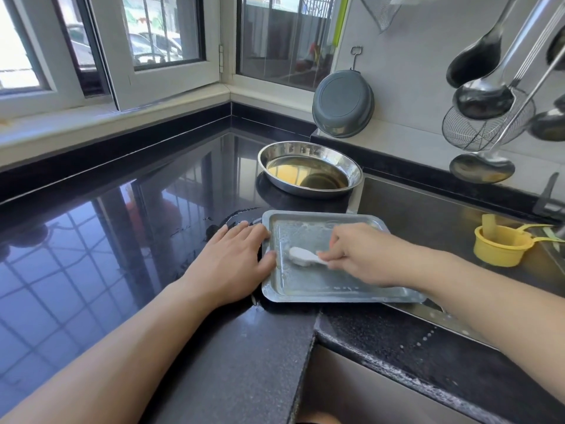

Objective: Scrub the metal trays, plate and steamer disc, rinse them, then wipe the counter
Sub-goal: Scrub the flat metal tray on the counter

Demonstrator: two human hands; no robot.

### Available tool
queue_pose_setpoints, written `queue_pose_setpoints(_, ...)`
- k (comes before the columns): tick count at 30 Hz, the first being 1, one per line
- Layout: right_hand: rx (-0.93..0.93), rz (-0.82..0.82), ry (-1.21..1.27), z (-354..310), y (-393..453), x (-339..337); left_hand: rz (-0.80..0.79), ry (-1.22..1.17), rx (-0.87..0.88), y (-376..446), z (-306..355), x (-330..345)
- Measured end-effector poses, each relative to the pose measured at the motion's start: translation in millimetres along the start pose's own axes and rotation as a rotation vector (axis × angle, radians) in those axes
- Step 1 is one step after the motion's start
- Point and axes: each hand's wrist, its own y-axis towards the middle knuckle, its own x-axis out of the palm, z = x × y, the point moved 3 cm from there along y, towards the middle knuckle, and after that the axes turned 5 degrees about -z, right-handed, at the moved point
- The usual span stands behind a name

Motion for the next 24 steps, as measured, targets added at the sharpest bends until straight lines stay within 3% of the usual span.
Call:
queue_pose_setpoints(6,0.098,0.165,0.039,27,9,-4,-0.001,0.004,0.001,-1,1,1)
queue_pose_setpoints(12,-0.079,0.009,0.01,-3,-9,4,-0.008,0.004,-0.002,-2,1,-1)
queue_pose_setpoints(17,0.123,0.116,0.023,30,5,-9,-0.005,0.003,-0.001,-1,0,0)
queue_pose_setpoints(22,-0.125,-0.034,0.01,-8,-16,5,-0.002,0.001,0.012,0,1,0)
queue_pose_setpoints(24,-0.074,-0.012,-0.043,5,-12,-4,-0.002,-0.006,0.01,0,0,-1)
